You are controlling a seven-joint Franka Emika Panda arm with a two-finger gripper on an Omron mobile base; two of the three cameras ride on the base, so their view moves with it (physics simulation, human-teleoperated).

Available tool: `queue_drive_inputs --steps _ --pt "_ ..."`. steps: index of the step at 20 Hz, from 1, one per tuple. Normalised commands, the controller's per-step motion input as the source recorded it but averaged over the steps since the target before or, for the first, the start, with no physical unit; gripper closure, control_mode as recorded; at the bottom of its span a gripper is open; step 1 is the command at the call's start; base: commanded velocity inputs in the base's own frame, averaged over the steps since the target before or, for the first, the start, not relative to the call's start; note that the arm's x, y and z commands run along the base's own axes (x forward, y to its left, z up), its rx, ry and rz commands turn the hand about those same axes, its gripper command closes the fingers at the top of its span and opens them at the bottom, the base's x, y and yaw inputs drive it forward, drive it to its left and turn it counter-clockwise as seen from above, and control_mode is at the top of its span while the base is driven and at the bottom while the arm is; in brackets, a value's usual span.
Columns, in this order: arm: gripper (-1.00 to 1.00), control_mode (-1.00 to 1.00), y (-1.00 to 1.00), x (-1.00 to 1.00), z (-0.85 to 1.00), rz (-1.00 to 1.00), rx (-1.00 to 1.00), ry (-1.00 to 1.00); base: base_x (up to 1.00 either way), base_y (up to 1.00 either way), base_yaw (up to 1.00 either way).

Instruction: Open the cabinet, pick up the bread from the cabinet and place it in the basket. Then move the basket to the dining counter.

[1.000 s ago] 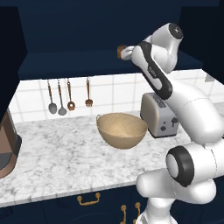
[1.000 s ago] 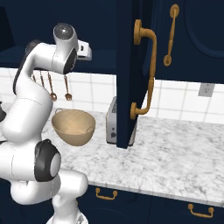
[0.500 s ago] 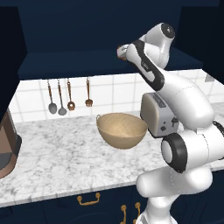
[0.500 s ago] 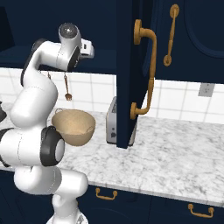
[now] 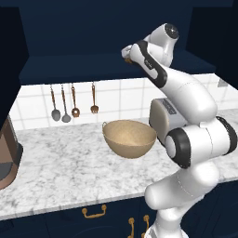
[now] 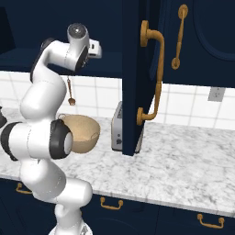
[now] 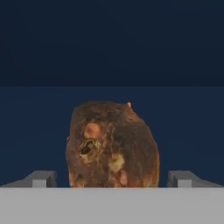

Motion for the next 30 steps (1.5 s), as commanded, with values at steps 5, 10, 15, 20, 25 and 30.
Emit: queue_drive_inputs --steps 5,10,15,20,25,30 --pt "-1.0 -1.0 0.02 0.31 -0.09 0.0 0.0 0.0 0.0 0.0 0.0" --pt "1.0 -1.0 0.11 0.24 -0.17 0.0 0.0 0.0 0.0 0.0 0.0" --pt "1.0 -1.0 0.02 0.04 -0.08 0.0 0.0 0.0 0.0 0.0 0.0" --pt "1.0 -1.0 -0.01 -0.24 -0.27 -0.01 0.0 -0.09 0.0 0.0 0.0" --pt "1.0 -1.0 -0.08 -0.69 -0.22 -0.03 0.0 -0.24 0.0 0.0 0.0" --pt "1.0 -1.0 -0.18 -0.99 0.24 -0.07 0.01 -0.13 0.0 0.0 0.0"
